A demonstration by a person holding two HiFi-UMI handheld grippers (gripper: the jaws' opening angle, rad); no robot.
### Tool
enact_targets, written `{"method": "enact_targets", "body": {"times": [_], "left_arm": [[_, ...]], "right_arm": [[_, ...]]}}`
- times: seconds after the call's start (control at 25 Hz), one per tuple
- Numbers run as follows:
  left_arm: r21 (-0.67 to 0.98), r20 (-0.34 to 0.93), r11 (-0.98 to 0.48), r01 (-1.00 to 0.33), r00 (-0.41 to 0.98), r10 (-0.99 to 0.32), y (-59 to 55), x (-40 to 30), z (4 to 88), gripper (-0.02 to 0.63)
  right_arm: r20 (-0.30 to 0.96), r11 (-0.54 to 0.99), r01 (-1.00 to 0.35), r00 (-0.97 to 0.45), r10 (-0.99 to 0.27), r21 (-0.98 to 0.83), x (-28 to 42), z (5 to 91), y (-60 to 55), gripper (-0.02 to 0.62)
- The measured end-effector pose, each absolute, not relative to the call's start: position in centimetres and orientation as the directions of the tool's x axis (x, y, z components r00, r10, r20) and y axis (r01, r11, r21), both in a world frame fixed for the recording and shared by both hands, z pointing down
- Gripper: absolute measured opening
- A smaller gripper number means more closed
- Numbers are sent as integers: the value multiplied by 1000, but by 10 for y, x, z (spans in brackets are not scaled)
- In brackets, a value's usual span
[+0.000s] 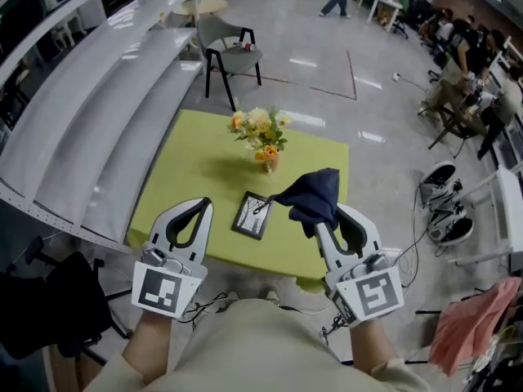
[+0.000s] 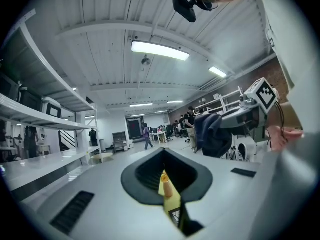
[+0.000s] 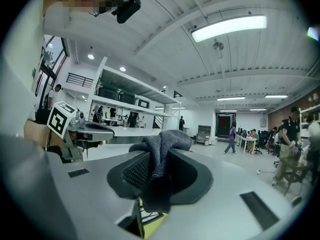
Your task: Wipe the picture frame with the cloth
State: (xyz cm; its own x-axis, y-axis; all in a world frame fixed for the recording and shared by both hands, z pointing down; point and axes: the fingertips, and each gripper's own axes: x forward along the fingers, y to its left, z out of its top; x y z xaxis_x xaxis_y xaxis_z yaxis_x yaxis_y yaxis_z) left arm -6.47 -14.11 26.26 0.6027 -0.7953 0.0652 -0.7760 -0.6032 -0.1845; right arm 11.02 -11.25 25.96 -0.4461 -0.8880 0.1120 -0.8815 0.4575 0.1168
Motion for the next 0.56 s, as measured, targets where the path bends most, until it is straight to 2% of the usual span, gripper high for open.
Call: {"method": "enact_targets", "body": {"times": [0.36, 0.56], "left_arm": [[-188, 85, -591, -784, 587, -805, -140, -62, 263, 8], [-117, 79, -597, -793, 592, -802, -143, -62, 261, 8]], "right_arm": [[119, 465, -880, -454, -883, 96, 117, 267, -114, 97], [119, 455, -886, -445, -888, 82, 130, 267, -115, 97]]}}
